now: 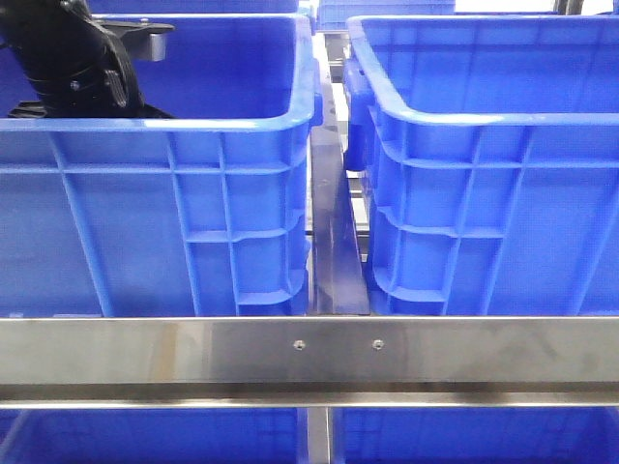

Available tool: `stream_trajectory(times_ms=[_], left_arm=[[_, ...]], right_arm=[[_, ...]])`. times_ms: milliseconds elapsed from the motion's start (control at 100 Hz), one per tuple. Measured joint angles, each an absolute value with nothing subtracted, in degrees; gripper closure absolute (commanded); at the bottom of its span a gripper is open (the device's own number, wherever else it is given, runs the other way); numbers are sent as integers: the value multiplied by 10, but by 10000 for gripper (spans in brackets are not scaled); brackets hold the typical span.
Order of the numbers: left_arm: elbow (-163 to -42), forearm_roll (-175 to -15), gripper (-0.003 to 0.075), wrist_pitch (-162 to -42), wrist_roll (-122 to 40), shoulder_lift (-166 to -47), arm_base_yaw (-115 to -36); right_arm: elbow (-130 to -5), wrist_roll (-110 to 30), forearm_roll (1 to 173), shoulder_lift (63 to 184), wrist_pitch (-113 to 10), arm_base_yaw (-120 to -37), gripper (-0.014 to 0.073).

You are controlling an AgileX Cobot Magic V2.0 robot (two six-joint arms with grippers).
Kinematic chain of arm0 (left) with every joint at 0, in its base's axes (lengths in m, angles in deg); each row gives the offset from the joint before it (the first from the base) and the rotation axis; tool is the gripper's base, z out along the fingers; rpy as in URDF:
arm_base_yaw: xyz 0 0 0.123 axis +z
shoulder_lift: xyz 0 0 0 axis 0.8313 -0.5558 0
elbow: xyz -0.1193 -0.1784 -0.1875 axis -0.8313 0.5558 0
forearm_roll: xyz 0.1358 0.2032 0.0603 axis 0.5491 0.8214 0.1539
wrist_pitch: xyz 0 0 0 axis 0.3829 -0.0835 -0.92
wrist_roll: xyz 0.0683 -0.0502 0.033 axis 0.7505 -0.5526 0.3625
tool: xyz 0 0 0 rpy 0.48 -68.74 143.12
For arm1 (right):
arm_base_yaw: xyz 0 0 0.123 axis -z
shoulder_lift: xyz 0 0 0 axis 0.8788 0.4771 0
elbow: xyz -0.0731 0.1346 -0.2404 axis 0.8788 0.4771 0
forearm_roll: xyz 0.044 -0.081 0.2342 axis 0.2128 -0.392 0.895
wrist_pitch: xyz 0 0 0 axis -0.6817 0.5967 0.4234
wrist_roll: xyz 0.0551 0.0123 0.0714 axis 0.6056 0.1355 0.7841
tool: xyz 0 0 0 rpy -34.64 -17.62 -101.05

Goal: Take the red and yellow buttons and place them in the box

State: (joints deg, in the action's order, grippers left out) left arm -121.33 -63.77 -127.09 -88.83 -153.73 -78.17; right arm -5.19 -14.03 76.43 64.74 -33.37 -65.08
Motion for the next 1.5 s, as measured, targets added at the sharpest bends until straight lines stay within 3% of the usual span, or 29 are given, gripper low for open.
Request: stream_trajectory(times_ms=[120,330,840,1320,1500], left_arm=[[-1213,-638,335,-1271,-888,-1537,-782],[-1213,-635,743,-1269,-888,-1536,-782],[-1213,-621,739,-1298,-878,-1377,-808],[-1213,-620,739,-1330,-859,-1276,-1060],[-1213,-615,739,-1330,-858,-1276,-1110]], right_arm=[[-52,-140,764,647,-334,-651,662],[-52,-140,764,647,-334,-651,662],[-52,-140,764,647,-334,-651,662],[-52,-140,764,647,-295,-651,662],[-76,-140,781,647,-328,-651,662]])
